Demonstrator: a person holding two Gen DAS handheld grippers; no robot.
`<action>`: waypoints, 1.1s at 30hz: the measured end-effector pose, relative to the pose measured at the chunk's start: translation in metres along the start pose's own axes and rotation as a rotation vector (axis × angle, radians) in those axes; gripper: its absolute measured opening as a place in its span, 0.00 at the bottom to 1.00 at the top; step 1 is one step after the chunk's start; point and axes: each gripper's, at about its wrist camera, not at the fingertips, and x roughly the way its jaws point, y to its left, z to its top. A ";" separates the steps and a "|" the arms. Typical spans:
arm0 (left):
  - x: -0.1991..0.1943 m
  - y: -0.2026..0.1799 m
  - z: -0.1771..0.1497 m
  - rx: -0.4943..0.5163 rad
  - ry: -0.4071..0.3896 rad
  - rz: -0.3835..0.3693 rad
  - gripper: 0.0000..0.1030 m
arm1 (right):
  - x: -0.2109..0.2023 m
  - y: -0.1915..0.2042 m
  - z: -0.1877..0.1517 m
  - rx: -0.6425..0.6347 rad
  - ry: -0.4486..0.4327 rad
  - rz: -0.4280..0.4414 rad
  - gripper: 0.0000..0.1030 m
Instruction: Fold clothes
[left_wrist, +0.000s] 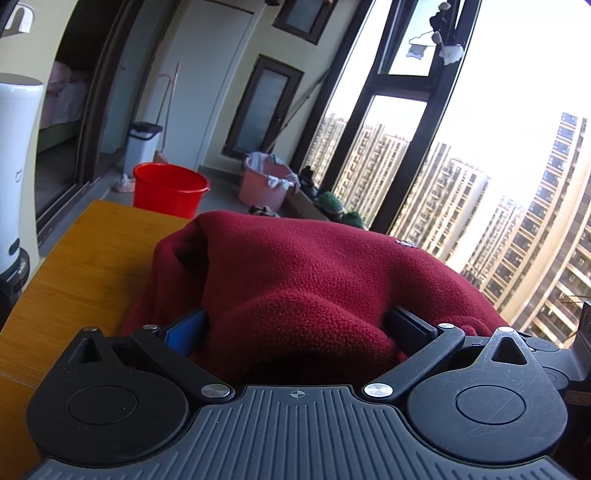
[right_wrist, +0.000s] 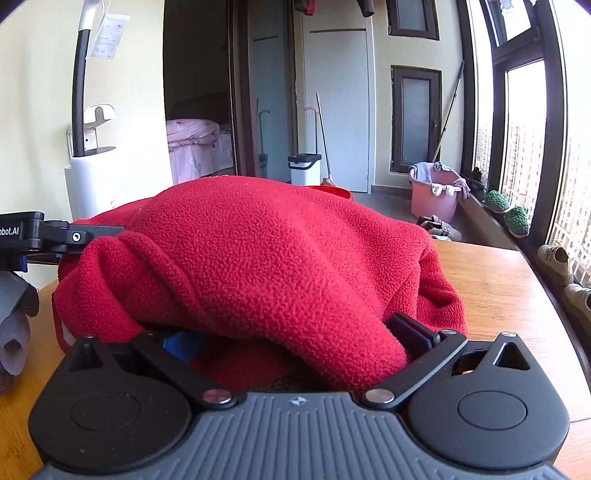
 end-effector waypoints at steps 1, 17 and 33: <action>0.002 -0.001 0.000 0.008 -0.008 0.000 1.00 | 0.003 -0.003 0.002 0.005 -0.002 0.003 1.00; 0.010 0.018 -0.004 -0.066 -0.068 -0.072 1.00 | 0.015 -0.002 0.008 0.047 0.060 -0.025 1.00; 0.013 0.028 -0.003 -0.110 -0.051 -0.102 1.00 | 0.009 0.003 0.004 0.049 0.062 -0.027 1.00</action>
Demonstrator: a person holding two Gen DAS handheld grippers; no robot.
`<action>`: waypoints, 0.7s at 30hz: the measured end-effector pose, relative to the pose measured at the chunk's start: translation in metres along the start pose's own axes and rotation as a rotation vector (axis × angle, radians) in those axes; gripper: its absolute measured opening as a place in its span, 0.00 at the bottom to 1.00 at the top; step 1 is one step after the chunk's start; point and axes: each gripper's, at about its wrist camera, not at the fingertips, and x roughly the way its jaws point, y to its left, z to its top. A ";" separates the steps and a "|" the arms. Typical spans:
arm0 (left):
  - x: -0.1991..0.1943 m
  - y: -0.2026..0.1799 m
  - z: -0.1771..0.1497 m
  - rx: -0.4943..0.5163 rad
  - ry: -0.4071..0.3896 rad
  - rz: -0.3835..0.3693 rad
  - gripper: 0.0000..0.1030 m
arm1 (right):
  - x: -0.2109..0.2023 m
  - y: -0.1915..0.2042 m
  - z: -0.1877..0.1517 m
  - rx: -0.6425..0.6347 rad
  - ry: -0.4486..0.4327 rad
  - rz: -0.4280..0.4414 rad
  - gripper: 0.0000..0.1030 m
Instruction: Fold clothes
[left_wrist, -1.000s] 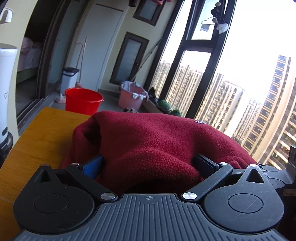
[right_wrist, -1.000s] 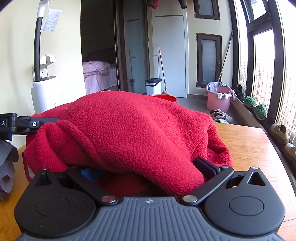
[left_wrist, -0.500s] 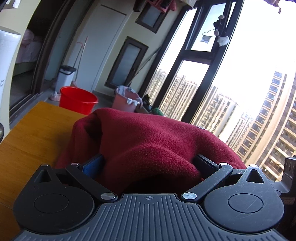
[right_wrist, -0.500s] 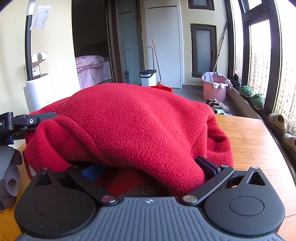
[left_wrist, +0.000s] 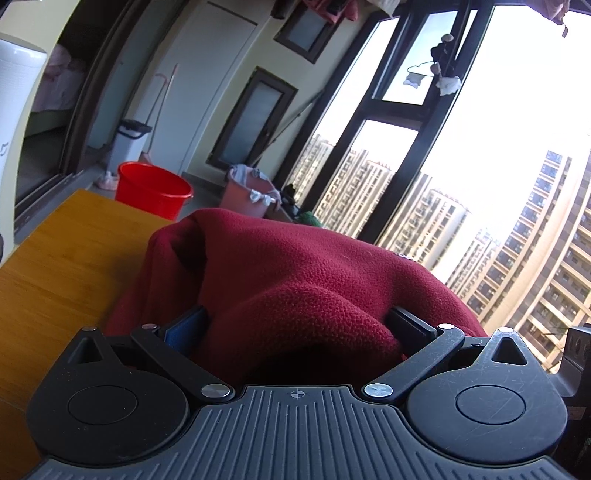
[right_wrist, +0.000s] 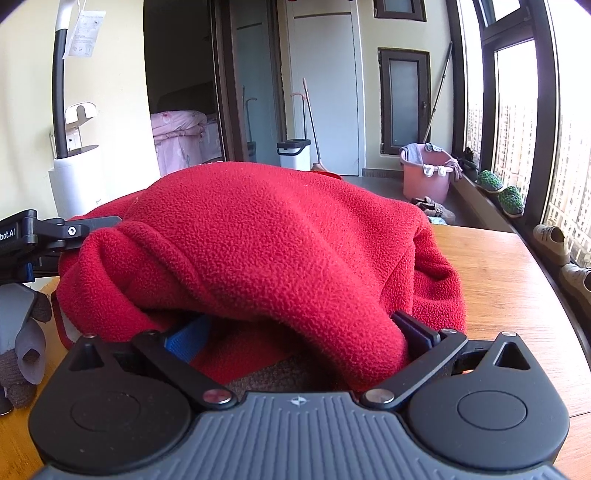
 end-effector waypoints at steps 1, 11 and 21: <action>0.000 0.001 0.000 -0.008 0.004 -0.007 1.00 | 0.000 0.000 0.000 0.000 0.002 0.002 1.00; -0.015 0.006 0.011 -0.101 0.045 -0.002 1.00 | -0.020 0.006 -0.008 0.028 -0.051 -0.056 1.00; -0.027 -0.009 0.000 -0.024 0.003 0.106 1.00 | -0.069 -0.011 -0.029 0.170 -0.121 0.049 1.00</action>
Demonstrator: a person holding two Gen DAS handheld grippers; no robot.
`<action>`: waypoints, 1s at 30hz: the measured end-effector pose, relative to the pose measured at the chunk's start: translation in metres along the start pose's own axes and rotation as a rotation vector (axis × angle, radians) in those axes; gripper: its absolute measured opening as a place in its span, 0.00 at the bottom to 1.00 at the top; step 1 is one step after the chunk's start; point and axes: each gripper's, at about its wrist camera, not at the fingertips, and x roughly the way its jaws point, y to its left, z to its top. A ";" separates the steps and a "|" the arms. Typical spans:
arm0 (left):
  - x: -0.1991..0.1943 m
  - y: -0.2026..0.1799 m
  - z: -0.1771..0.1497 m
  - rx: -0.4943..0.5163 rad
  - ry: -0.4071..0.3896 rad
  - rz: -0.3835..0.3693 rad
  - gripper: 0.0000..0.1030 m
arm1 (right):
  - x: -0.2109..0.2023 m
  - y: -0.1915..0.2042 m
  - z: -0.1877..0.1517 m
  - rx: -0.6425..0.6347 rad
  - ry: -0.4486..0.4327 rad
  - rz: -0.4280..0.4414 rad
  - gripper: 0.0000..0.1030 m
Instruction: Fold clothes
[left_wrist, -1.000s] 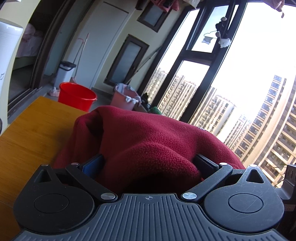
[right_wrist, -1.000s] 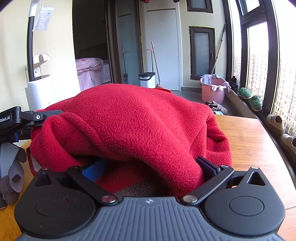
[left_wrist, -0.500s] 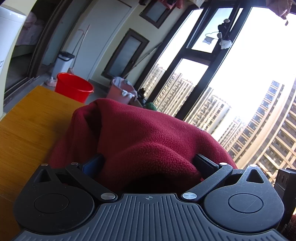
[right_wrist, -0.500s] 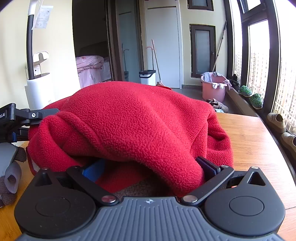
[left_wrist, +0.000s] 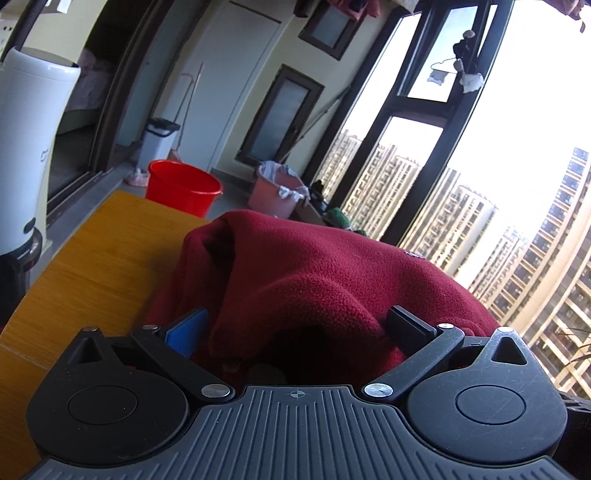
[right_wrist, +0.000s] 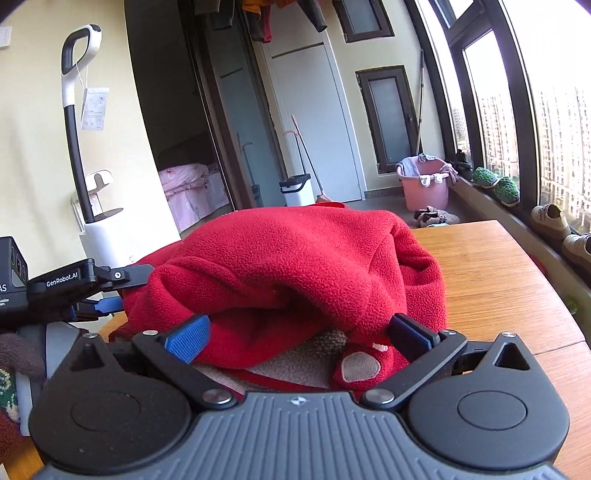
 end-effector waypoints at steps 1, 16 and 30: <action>0.000 0.002 -0.002 -0.015 -0.006 -0.007 1.00 | 0.002 -0.003 -0.004 0.015 0.012 -0.008 1.00; -0.003 0.004 -0.007 -0.017 -0.030 -0.005 1.00 | 0.014 -0.033 0.024 0.405 0.047 0.180 0.93; -0.007 -0.007 -0.005 0.154 0.055 -0.010 1.00 | 0.059 -0.056 0.036 0.650 0.138 0.226 1.00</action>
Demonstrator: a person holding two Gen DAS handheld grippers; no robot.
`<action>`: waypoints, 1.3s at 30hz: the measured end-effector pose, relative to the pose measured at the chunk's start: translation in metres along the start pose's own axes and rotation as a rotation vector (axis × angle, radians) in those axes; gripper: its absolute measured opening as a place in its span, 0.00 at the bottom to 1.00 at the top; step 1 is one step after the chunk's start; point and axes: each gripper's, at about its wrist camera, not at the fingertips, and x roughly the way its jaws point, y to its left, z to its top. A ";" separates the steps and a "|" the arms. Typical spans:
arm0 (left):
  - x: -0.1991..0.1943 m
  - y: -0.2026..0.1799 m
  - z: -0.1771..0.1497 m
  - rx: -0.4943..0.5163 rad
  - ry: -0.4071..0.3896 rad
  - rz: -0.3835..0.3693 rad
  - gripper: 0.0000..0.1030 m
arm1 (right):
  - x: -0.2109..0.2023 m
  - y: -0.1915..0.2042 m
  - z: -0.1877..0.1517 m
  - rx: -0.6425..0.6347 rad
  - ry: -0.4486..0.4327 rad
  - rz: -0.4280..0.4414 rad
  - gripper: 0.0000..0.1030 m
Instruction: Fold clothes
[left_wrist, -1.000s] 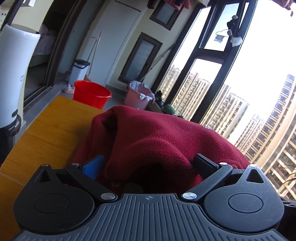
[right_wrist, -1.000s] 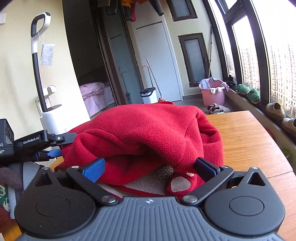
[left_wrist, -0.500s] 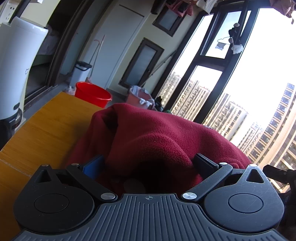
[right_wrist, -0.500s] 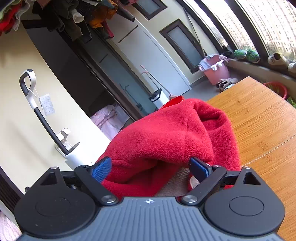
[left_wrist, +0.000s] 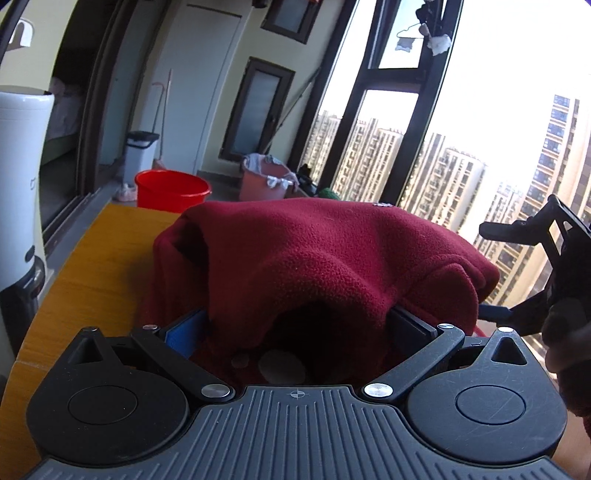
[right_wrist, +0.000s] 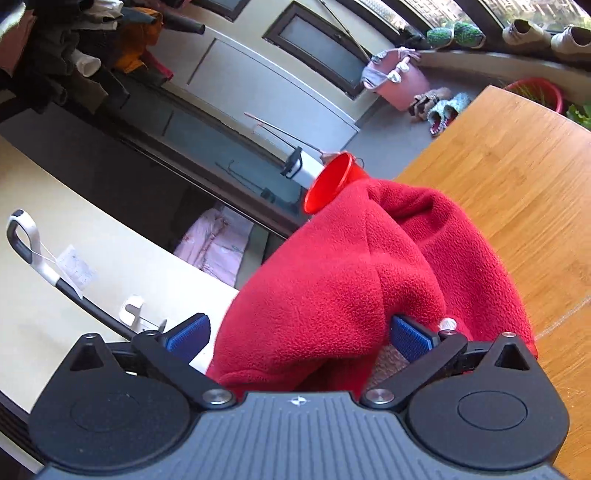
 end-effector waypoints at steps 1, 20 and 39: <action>-0.001 0.002 -0.001 -0.026 -0.004 -0.007 1.00 | 0.005 -0.001 -0.004 -0.009 0.025 -0.010 1.00; -0.038 0.042 0.006 -0.328 -0.090 -0.181 1.00 | 0.011 0.016 -0.056 -0.245 0.104 0.072 0.55; -0.015 -0.004 0.002 -0.079 -0.031 0.062 1.00 | 0.019 0.045 -0.078 -0.529 -0.008 -0.129 0.82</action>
